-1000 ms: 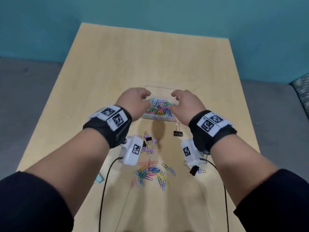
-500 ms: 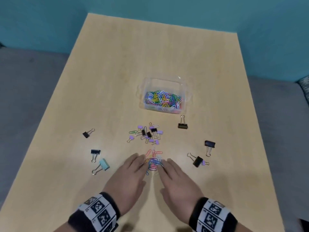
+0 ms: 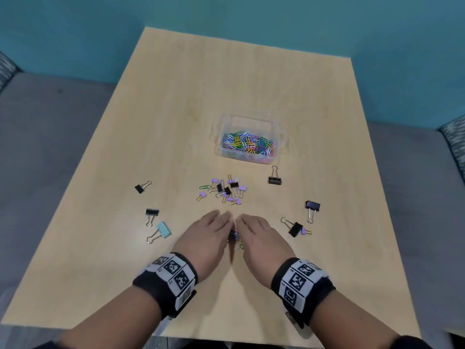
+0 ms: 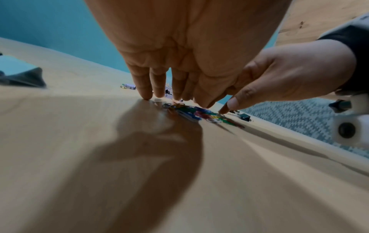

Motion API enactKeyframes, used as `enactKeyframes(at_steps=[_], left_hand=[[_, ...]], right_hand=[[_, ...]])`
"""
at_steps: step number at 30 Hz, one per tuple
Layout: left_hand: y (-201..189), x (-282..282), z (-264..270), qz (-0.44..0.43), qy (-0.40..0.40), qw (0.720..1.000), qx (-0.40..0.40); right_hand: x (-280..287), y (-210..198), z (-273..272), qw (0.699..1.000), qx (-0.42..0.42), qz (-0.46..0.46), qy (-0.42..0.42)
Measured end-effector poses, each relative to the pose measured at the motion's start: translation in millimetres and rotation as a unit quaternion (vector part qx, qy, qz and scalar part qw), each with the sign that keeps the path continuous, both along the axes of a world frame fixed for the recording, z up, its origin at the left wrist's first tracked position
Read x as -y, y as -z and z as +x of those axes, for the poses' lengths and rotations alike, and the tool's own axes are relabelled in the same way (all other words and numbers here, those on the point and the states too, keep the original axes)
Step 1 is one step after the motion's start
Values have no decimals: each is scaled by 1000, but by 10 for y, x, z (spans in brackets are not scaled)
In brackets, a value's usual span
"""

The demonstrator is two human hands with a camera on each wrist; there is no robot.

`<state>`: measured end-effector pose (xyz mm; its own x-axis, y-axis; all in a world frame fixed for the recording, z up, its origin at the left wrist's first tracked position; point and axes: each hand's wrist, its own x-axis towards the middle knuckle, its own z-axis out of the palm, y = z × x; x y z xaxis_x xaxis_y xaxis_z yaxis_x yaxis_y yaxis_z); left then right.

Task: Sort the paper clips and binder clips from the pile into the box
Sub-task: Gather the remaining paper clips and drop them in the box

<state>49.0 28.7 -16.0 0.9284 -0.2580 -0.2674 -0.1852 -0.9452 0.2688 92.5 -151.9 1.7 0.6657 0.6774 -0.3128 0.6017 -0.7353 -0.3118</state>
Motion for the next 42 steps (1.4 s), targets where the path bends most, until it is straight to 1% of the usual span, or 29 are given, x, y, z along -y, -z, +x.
enactKeyframes(at_steps=[1,3,5,6,8,10,11,12,14,16,21,24,28,31,34,37,39,41,42], left_hand=[[28,10,-6,6,10,1000,1],[5,20,-28,-6,18,1000,18],[-94,3,-87,-41,9,998,53],[-139,-18,-128,-63,-8,996,65],[-200,-86,-232,-103,-86,989,57],[-216,-152,-327,-121,-174,977,12],[-206,-164,-357,-124,-199,972,-10],[-185,-152,-363,-123,-209,970,-23],[-174,-65,-310,-117,-203,972,-29],[-163,47,-215,-108,-194,975,-20],[-127,239,-31,-89,-181,979,-11],[-86,255,-9,-106,-185,977,2],[-13,205,5,-104,-183,978,8],[-9,177,43,-106,-199,974,12],[-57,147,87,-111,-221,969,-9],[-117,101,135,-140,-254,956,-42],[-145,62,152,-167,-287,941,-60],[-158,19,152,-212,-333,915,-85],[-162,-8,151,-252,-361,892,-103]], right_hand=[[27,19,-8,1000,5,-7,3],[59,56,-47,999,5,-24,-21],[116,56,-103,999,6,-17,-47],[167,24,-127,999,10,3,-36],[300,-49,-178,998,5,49,38],[422,-73,-220,989,-32,49,135],[444,-74,-240,983,-55,42,173],[429,-60,-257,977,-72,43,198],[307,-28,-260,968,-90,71,224],[127,-8,-238,969,-84,80,216],[-176,-17,-149,981,-36,41,187],[-205,-24,-109,983,-39,29,178],[-168,-40,-60,990,-30,-8,141],[-146,-78,-16,987,-44,-13,154],[-134,-107,41,983,-67,-23,168],[-110,-139,103,981,-82,-27,174],[-91,-145,131,978,-101,-23,182],[-68,-153,165,971,-128,2,203],[-57,-171,186,966,-141,12,216]])
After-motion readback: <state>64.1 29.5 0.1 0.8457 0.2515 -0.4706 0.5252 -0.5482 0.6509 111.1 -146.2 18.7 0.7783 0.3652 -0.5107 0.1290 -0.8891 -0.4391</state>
